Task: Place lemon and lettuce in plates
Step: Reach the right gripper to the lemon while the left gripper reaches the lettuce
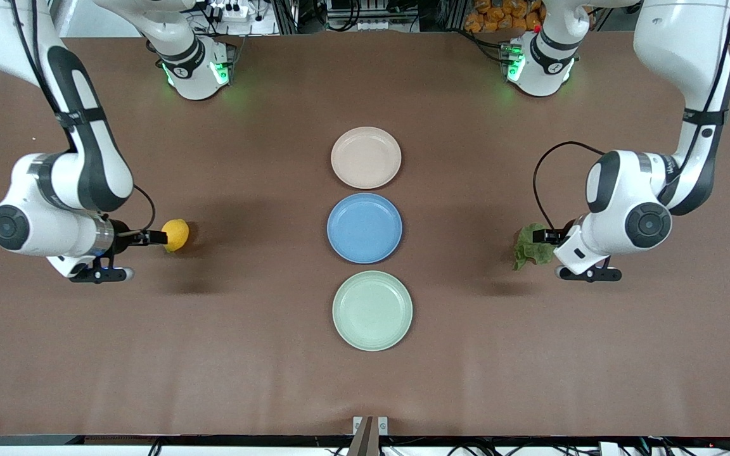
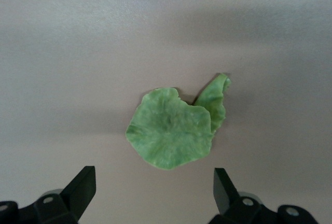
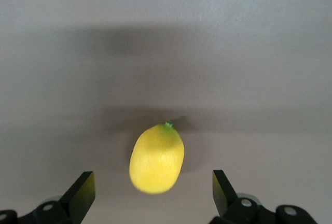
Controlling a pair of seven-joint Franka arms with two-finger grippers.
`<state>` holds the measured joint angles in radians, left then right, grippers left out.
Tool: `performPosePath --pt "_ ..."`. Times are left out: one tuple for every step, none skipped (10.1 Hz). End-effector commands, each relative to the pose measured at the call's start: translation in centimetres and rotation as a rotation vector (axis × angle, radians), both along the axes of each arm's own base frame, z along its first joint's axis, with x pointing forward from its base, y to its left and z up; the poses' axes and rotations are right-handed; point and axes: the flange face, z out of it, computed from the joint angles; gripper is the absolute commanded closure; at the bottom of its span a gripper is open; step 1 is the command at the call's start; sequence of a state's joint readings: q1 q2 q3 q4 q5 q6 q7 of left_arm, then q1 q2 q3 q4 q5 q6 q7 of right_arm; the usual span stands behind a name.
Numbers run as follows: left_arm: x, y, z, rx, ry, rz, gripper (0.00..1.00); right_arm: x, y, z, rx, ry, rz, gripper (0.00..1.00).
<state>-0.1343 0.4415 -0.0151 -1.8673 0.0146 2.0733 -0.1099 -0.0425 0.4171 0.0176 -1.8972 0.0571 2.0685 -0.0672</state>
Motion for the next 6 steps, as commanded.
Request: performPosePath --pt "0.5 -0.3 -2.1 -0.018 -0.021 0.026 0.00 -1.3 0.0 -3.2 0.010 0.022 -0.009 0.00" --pt "0.7 -0.6 -3.0 -0.021 -0.024 0.027 0.00 -1.7 -0.3 -5.0 0.023 0.052 -0.026 0.00" --pt "0.6 -0.7 -4.0 -0.030 -0.021 0.035 0.00 -2.0 -0.4 -6.0 0.057 0.072 -0.074 0.00" --pt "0.5 -0.7 -5.1 -0.038 -0.004 0.047 0.00 -2.1 -0.1 -6.5 0.070 0.079 -0.082 0.00" --pt "0.5 -0.9 -5.9 -0.050 0.001 0.060 0.00 -2.1 -0.2 -6.8 0.071 0.082 -0.082 0.00" --pt "0.4 -1.0 -6.7 -0.050 0.006 0.059 0.00 -2.4 -0.3 -7.9 0.072 0.100 -0.083 0.00"
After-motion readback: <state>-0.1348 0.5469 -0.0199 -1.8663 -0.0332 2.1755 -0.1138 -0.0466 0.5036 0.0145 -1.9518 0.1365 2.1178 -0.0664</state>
